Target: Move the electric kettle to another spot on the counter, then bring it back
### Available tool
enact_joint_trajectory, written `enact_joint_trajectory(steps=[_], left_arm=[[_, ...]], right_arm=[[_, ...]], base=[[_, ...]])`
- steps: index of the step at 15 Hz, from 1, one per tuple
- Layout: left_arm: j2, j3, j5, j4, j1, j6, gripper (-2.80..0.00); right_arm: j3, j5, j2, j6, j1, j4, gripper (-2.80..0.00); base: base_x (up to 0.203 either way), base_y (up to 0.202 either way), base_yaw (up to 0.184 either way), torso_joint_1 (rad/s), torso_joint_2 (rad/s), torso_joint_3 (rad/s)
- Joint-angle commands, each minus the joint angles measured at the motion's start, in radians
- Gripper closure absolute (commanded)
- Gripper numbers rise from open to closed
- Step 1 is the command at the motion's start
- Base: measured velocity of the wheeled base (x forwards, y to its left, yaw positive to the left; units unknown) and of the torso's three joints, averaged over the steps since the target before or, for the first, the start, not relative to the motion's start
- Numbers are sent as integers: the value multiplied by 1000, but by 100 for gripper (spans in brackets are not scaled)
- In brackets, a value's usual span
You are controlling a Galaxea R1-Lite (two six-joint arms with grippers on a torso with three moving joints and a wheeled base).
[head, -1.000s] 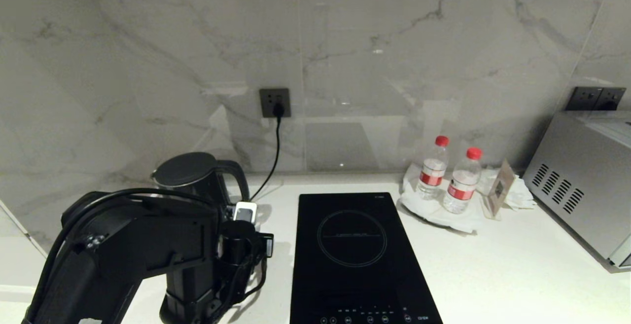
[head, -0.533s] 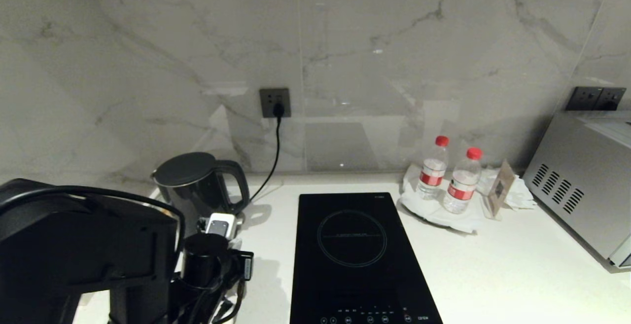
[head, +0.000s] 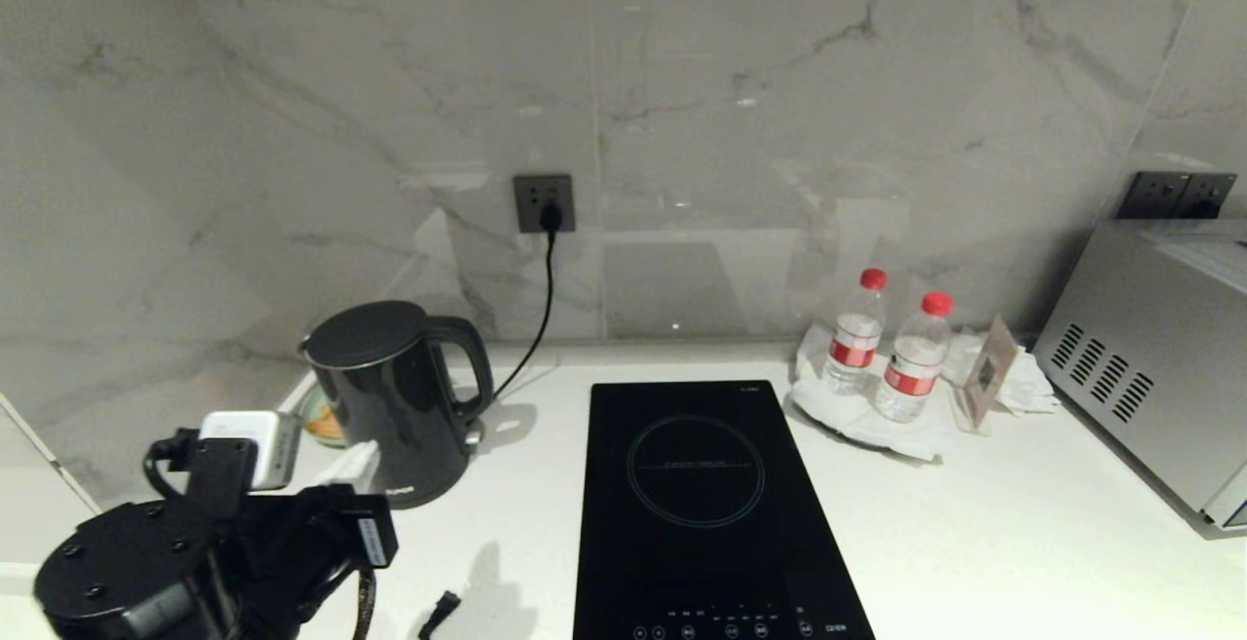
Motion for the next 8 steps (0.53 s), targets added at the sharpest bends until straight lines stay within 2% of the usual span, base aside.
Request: enact_joint_trajectory(steps=[1,3,5,7,8], left_arm=[[-253,11,43,82,-3,9,0],[-444,-10,66,255,28,45,0],[-650,-58,74,488,138,111,0],[-871,-139,74,812,275,183,0],[-973,-179,63,947,314,208,0]], right_arm=[[0,0,2,0,0,0,0],[0,0,2,0,0,0,0],[0,-1,2,0,0,0,0],[0,0,2,0,0,0,0],[0,0,2,0,0,0,0]], base=[[0,0,0,0,0,0],[0,0,0,0,0,0],[0,0,0,0,0,0],[0,0,0,0,0,0],[0,0,0,0,0,0]])
